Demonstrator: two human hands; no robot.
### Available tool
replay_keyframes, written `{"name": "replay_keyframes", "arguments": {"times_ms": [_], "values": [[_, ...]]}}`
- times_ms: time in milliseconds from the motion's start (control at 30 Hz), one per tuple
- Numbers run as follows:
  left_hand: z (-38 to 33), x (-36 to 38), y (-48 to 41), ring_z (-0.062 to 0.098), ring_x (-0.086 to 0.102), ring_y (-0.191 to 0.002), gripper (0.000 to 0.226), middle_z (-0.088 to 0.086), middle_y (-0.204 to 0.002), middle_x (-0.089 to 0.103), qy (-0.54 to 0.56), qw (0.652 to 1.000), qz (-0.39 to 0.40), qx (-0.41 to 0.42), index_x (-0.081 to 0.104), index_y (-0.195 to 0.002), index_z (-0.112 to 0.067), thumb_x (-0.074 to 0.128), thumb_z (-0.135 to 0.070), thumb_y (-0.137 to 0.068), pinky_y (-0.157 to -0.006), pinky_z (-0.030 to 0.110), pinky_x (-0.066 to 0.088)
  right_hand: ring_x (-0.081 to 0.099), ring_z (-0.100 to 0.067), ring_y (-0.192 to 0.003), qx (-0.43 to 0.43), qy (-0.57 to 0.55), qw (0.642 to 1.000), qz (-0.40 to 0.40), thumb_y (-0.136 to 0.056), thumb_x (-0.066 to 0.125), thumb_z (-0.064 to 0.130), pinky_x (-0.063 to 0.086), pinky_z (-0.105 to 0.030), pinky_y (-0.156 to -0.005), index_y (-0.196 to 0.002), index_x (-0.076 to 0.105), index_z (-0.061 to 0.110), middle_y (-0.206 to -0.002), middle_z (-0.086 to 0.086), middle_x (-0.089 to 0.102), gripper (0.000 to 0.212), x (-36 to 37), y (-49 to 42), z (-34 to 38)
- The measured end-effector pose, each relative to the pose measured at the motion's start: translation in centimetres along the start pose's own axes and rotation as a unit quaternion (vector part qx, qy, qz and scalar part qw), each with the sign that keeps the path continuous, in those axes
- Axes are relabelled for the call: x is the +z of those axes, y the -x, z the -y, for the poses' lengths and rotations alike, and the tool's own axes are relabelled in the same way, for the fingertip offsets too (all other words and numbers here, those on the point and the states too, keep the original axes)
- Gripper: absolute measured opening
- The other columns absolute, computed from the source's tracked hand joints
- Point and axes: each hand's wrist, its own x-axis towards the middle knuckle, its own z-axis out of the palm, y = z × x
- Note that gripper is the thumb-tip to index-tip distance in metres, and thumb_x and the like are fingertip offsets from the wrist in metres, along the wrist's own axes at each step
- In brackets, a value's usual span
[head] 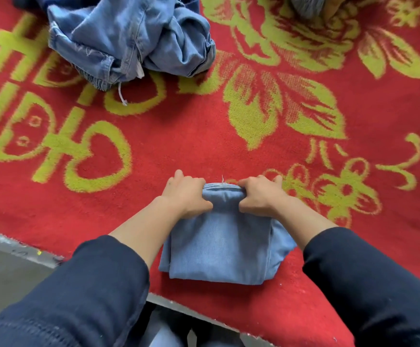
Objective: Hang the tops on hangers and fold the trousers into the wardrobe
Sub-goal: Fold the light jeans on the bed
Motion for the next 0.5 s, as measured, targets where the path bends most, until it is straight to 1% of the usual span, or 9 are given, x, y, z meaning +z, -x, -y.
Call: {"name": "replay_keyframes", "arguments": {"times_ms": [33, 100, 133, 167, 233, 267, 333, 400, 500], "values": [[0.1, 0.0, 1.4, 0.025, 0.034, -0.093, 0.027, -0.001, -0.081, 0.054, 0.001, 1.000, -0.029, 0.005, 0.055, -0.092, -0.020, 0.055, -0.041, -0.074, -0.073, 0.036, 0.029, 0.048, -0.026, -0.096, -0.023, 0.018, 0.999, -0.016, -0.068, 0.056, 0.021, 0.028, -0.050, -0.095, -0.070, 0.044, 0.020, -0.076, 0.001, 0.052, 0.012, -0.3, 0.9, 0.3], [0.4, -0.1, 4.7, 0.021, 0.029, -0.089, 0.024, -0.008, -0.075, 0.043, 0.018, 0.996, -0.081, 0.024, 0.048, -0.085, -0.026, 0.057, -0.044, -0.072, -0.072, 0.035, 0.023, 0.044, -0.023, -0.087, -0.087, 0.059, 0.993, -0.060, -0.067, 0.057, 0.021, 0.030, -0.047, -0.095, -0.063, 0.039, 0.019, -0.069, 0.002, 0.048, 0.019, -0.9, 3.2, 0.7], [0.6, -0.2, 6.6, 0.019, 0.028, -0.088, 0.024, -0.010, -0.074, 0.040, 0.027, 0.994, -0.103, 0.037, 0.044, -0.083, -0.028, 0.058, -0.044, -0.071, -0.072, 0.035, 0.021, 0.045, -0.024, -0.082, -0.121, 0.065, 0.988, -0.076, -0.066, 0.058, 0.021, 0.033, -0.041, -0.088, -0.062, 0.038, 0.018, -0.066, 0.003, 0.047, 0.021, -1.2, 4.6, 1.0], [0.8, -0.4, 8.7, 0.018, 0.027, -0.088, 0.025, -0.012, -0.074, 0.040, 0.032, 0.991, -0.121, 0.048, 0.042, -0.082, -0.029, 0.058, -0.043, -0.070, -0.073, 0.034, 0.021, 0.047, -0.026, -0.076, -0.152, 0.055, 0.984, -0.080, -0.065, 0.059, 0.019, 0.035, -0.034, -0.076, -0.061, 0.036, 0.018, -0.063, 0.003, 0.045, 0.023, -1.6, 6.1, 1.4], [1.2, -0.8, 13.5, 0.016, 0.029, -0.089, 0.025, -0.012, -0.075, 0.042, 0.034, 0.987, -0.147, 0.050, 0.043, -0.084, -0.030, 0.059, -0.042, -0.069, -0.075, 0.033, 0.021, 0.046, -0.029, -0.067, -0.198, 0.028, 0.977, -0.069, -0.064, 0.062, 0.017, 0.028, -0.030, -0.055, -0.061, 0.037, 0.019, -0.060, 0.001, 0.045, 0.026, -2.5, 9.2, 2.9], [1.5, -0.9, 16.0, 0.016, 0.029, -0.090, 0.025, -0.012, -0.078, 0.043, 0.036, 0.986, -0.157, 0.040, 0.044, -0.086, -0.030, 0.059, -0.041, -0.069, -0.076, 0.033, 0.021, 0.047, -0.030, -0.066, -0.222, 0.033, 0.972, -0.067, -0.065, 0.063, 0.018, 0.027, -0.030, -0.053, -0.063, 0.039, 0.019, -0.062, 0.000, 0.048, 0.025, -2.9, 10.7, 4.0], [2.2, -1.1, 21.1, 0.015, 0.029, -0.091, 0.027, -0.014, -0.081, 0.043, 0.054, 0.982, -0.183, 0.003, 0.044, -0.090, -0.032, 0.060, -0.039, -0.070, -0.078, 0.033, 0.022, 0.053, -0.030, -0.070, -0.273, 0.068, 0.956, -0.087, -0.068, 0.065, 0.024, 0.030, -0.029, -0.057, -0.071, 0.043, 0.022, -0.067, -0.002, 0.053, 0.022, -3.6, 13.4, 6.8], [3.4, -1.4, 25.9, 0.013, 0.028, -0.091, 0.029, -0.015, -0.083, 0.041, 0.074, 0.973, -0.213, -0.050, 0.047, -0.094, -0.032, 0.062, -0.038, -0.070, -0.082, 0.033, 0.024, 0.057, -0.032, -0.070, -0.312, 0.093, 0.938, -0.117, -0.071, 0.063, 0.030, 0.033, -0.030, -0.056, -0.075, 0.045, 0.020, -0.065, -0.001, 0.051, 0.021, -4.1, 15.6, 10.3], [6.3, -2.1, 32.9, 0.016, 0.034, -0.097, 0.031, -0.015, -0.086, 0.042, 0.088, 0.954, -0.256, -0.126, 0.052, -0.100, -0.031, 0.063, -0.036, -0.071, -0.087, 0.036, 0.028, 0.055, -0.036, -0.067, -0.374, 0.102, 0.911, -0.139, -0.072, 0.060, 0.031, 0.033, -0.032, -0.052, -0.078, 0.049, 0.019, -0.061, -0.001, 0.050, 0.017, -4.8, 18.0, 16.5]]}}
